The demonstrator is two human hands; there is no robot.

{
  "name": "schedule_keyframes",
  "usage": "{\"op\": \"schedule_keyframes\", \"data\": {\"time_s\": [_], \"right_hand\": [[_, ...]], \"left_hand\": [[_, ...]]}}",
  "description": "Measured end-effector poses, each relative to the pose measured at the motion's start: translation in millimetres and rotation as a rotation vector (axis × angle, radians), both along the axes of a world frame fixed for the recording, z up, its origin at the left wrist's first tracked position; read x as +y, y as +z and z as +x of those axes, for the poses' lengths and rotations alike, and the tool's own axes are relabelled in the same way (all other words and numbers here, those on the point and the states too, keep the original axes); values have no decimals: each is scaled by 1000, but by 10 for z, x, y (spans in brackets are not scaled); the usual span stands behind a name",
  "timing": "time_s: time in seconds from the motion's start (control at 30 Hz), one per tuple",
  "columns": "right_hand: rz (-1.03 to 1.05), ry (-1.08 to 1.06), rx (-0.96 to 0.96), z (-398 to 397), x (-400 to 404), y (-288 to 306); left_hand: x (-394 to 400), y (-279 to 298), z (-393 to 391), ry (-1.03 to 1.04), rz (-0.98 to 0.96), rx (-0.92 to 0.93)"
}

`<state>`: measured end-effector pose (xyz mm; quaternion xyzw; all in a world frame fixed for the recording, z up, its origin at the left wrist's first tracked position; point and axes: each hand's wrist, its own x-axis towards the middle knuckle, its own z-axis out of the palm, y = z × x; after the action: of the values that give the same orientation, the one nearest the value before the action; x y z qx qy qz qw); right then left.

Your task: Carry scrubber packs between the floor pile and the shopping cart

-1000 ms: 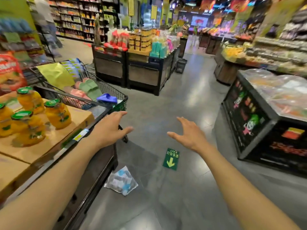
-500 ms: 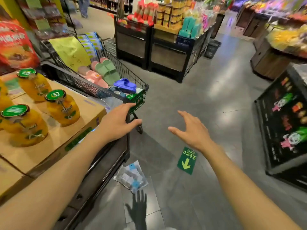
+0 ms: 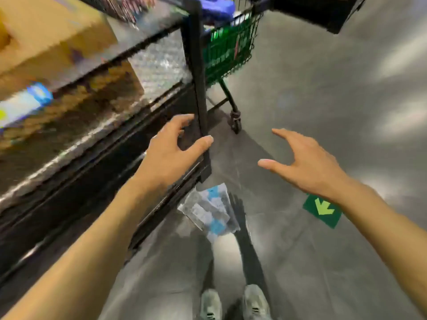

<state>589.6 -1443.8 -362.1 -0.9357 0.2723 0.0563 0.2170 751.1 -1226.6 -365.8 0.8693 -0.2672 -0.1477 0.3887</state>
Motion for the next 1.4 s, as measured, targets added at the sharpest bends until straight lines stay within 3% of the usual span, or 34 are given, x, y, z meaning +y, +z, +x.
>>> {"op": "schedule_keyframes", "data": {"time_s": [0.2,0.4,0.6,0.77,0.9,1.07,1.2,1.4], "right_hand": [[-5,141,-84,236,96,-3067],[-29,179,-92,304,121,-4558],[-42,149,-36,263,135,-4862],[69,3,-53,250,132,-4917],[263,-167,-19,348,129,-5303],[543,-445,89,465,107,-5862],[654,-497,123,573,277,-6117],[755,-477,82,714,524,-6255]], "left_hand": [[-134,-2890,-69,-17,35,-16],[-23,-4305,-59,-63,51,-65],[69,-4737,-58,-59,99,-77],[240,-4785,-76,66,50,43],[363,-5031,-139,173,-20,182],[631,-5255,-104,267,5,203],[840,-5392,-109,322,0,313],[824,-5743,-162,391,234,429]]}}
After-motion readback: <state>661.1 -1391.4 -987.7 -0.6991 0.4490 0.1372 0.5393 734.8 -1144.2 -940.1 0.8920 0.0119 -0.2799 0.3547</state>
